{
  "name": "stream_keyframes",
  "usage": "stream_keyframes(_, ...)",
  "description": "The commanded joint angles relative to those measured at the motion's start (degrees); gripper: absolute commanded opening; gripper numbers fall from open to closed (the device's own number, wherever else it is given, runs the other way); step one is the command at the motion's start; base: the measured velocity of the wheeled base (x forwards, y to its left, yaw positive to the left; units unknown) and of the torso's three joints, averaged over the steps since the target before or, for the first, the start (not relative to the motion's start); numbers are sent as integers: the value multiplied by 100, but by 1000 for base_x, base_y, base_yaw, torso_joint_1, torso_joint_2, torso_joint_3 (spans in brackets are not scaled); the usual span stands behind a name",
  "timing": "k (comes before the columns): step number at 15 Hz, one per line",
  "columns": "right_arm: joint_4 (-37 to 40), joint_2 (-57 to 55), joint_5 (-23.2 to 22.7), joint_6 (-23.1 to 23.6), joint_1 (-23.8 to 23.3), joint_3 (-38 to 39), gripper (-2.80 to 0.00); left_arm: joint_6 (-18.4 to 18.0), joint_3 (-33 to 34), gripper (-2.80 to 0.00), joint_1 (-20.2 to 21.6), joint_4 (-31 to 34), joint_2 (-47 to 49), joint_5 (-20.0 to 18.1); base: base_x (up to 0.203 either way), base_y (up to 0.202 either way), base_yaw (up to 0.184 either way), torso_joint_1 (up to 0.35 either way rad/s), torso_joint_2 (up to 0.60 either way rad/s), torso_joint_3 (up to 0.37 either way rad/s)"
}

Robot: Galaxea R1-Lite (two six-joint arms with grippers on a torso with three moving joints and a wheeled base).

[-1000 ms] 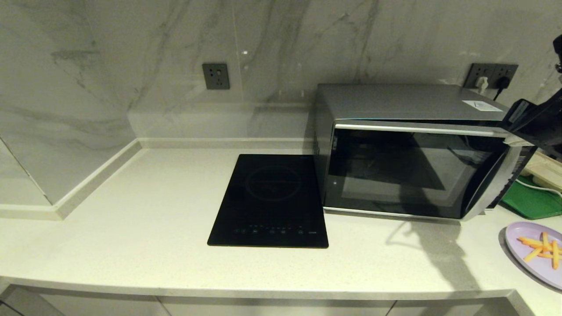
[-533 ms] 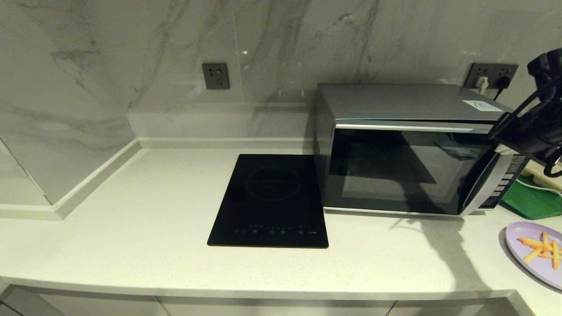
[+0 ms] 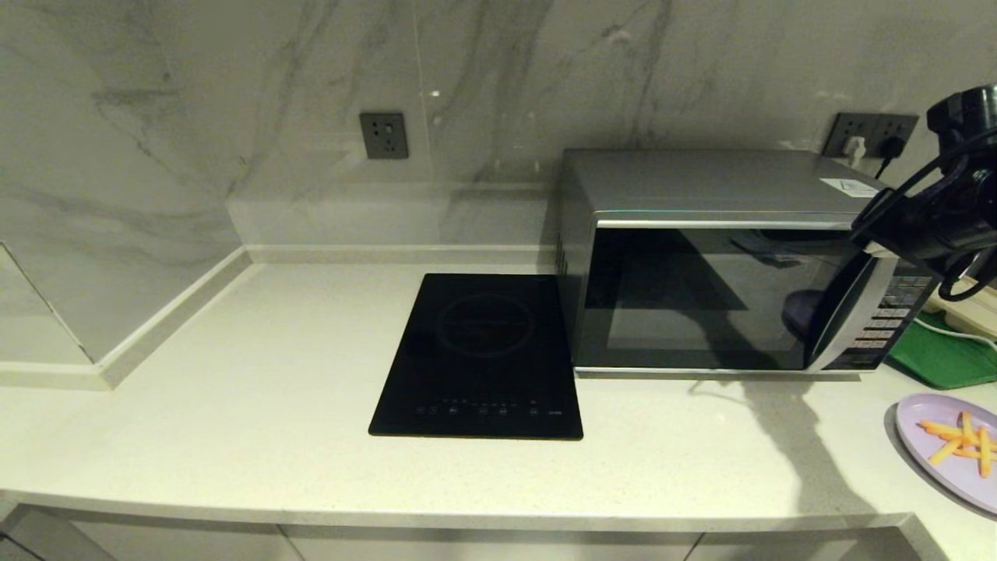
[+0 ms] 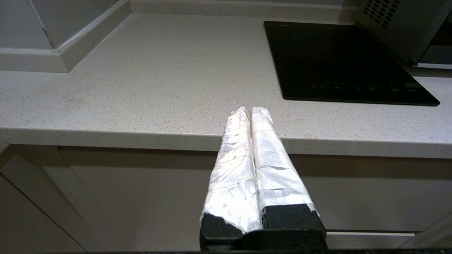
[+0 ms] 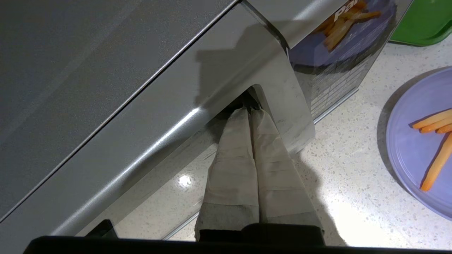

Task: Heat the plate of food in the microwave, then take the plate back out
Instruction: Close the microwave oven

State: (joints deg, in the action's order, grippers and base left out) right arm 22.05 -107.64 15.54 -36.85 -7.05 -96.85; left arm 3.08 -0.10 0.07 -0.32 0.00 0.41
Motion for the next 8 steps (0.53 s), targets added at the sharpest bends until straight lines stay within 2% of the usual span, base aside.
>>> stream_keyframes(1,-131,-120,11,-6,-7,-18,-280,8,1,-280,1,-3,0,2,0,0,0,0,0,0)
stream_keyframes(5,21,282,-157,-9,0,131,-280,0,1,-280,1,-3,0,2,0,0,0,0,0,0)
stream_keyframes(7,572,824,-770,54,1,297,-280,8,1,-280,1,-3,0,2,0,0,0,0,0,0)
stream_keyframes(8,1163,1108,-1157,228,-2,341,-280,0,1,-280,1,-3,0,2,0,0,0,0,0,0)
